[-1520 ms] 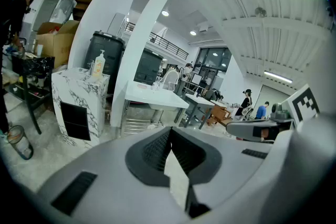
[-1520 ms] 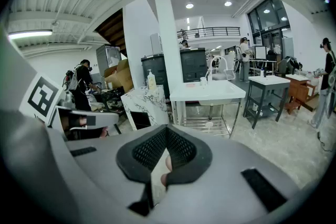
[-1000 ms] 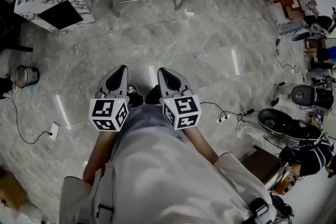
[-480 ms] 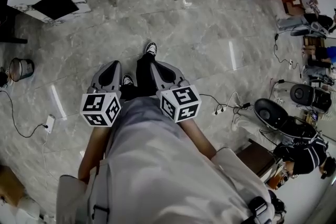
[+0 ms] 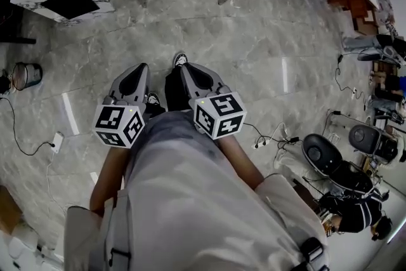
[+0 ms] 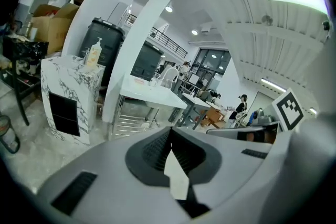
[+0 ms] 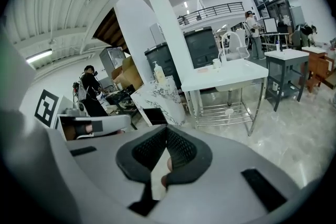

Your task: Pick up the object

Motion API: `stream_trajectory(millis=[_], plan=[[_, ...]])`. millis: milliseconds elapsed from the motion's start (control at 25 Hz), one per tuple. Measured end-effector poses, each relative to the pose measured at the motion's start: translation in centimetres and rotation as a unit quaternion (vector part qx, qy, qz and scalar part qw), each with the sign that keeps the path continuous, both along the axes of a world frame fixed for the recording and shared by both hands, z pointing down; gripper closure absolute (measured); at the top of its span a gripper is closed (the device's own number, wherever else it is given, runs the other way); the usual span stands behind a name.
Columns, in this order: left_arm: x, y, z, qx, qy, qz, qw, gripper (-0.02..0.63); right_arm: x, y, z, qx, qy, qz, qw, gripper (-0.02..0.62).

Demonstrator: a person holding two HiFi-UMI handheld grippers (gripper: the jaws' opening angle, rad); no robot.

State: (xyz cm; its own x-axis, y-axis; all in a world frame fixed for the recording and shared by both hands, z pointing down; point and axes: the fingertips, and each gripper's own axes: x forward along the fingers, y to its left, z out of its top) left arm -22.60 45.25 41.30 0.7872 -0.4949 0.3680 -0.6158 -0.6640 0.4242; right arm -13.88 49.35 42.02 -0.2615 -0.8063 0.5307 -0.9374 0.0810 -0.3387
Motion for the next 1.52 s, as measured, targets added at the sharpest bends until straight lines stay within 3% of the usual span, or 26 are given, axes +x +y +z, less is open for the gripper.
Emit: stream_trajectory(millis=[120, 800, 960, 1240, 1520], plan=[[2.1, -2.0, -0.2, -0.01, 0.015, -0.005, 0.9998, 0.603, 1.9, -2.1, 0.0, -0.002, -0.006, -0.007, 1.0, 0.585], [14.7, -11.7, -2.9, 0.038, -0.013, -0.01, 0.9991, 0.603, 14.7, -11.8, -2.3, 0.021, -0.018, -0.022, 0.999, 0.584], [16.3, -13.3, -3.3, 0.046, -0.014, -0.021, 0.9986, 0.603, 16.5, -13.8, -2.8, 0.032, -0.018, -0.028, 0.999, 0.584], [18.5, -15.2, -3.4, 0.042, -0.008, -0.04, 0.9983, 0.603, 21.8, -15.6, -2.3, 0.029, -0.029, 0.008, 0.999, 0.584], [20.0, -16.5, -3.3, 0.04, -0.024, -0.051, 0.9976, 0.603, 24.6, -17.1, -1.8, 0.024, -0.032, 0.028, 0.999, 0.585]])
